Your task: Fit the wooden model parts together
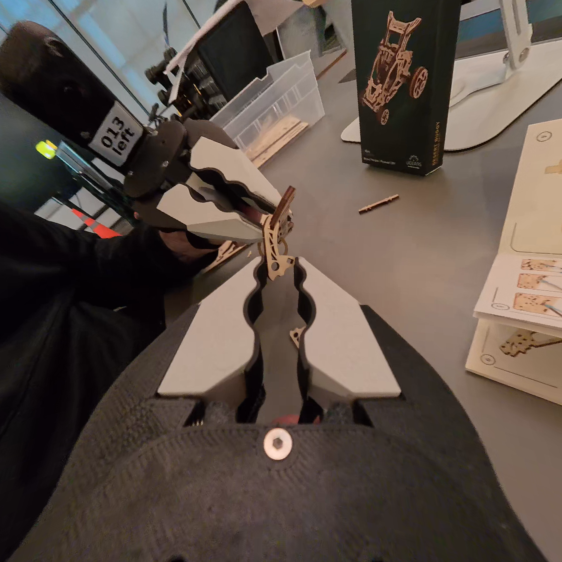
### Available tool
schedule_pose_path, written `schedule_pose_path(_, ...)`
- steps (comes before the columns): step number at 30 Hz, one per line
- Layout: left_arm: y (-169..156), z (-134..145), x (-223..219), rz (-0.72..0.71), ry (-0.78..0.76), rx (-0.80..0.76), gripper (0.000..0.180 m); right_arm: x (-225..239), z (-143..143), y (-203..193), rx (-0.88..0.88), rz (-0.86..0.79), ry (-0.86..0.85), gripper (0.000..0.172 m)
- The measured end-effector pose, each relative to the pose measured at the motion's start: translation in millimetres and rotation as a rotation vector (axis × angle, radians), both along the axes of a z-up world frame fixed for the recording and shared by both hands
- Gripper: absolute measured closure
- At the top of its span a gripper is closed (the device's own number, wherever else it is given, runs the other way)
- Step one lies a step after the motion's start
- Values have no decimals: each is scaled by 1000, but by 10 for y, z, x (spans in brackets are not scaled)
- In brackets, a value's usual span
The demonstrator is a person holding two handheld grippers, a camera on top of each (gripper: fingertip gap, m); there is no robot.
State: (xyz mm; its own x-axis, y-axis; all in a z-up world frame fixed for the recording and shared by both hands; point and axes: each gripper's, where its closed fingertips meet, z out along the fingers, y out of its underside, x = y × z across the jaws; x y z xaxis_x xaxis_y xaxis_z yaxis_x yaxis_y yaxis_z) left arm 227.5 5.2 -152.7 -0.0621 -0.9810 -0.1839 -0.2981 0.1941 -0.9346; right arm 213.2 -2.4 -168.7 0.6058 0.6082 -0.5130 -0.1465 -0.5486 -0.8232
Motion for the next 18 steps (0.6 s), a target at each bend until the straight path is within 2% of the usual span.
schedule_pose_path(7,5,-2,-4,11,-6,25,171,-1,-4,-1,-9,-22,-20,157)
schedule_pose_path(13,39,-70,4,43,12,37,171,87,-129,33,-10,-95,-271,157)
schedule_pose_path(18,70,-63,4,72,9,63,171,102,-164,50,-41,-113,-299,158)
